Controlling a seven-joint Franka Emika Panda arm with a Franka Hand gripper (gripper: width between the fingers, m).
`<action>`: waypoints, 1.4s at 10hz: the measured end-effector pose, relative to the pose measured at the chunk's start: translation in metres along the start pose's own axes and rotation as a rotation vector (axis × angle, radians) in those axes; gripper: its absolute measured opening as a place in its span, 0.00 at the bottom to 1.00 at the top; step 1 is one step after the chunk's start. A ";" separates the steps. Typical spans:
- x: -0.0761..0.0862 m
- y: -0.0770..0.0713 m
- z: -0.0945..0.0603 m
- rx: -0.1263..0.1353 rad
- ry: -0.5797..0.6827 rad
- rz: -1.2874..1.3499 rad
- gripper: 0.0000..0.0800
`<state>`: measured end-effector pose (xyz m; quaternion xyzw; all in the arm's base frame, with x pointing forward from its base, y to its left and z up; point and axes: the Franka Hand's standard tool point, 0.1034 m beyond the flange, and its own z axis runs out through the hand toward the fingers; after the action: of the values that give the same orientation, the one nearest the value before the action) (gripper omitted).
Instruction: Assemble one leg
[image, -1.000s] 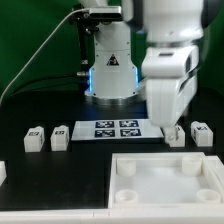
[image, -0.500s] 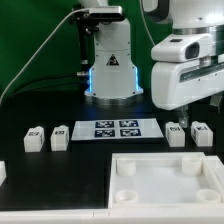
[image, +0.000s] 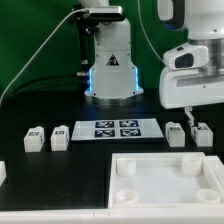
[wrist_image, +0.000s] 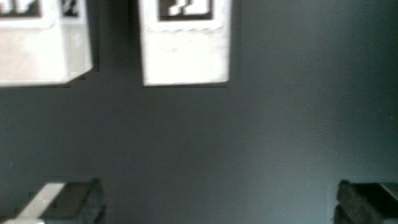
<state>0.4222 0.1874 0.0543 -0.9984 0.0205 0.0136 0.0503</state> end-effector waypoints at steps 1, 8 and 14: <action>0.000 0.002 -0.001 -0.008 -0.030 -0.011 0.81; -0.010 0.000 0.005 -0.062 -0.581 0.025 0.81; -0.024 0.002 0.026 -0.079 -0.752 0.018 0.81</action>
Offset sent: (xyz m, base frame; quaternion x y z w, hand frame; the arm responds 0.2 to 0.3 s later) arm -0.0072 -0.0028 0.0009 -0.0116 -0.3248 0.0631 0.9436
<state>0.3973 0.1893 0.0286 -0.9246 0.0089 0.3805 0.0154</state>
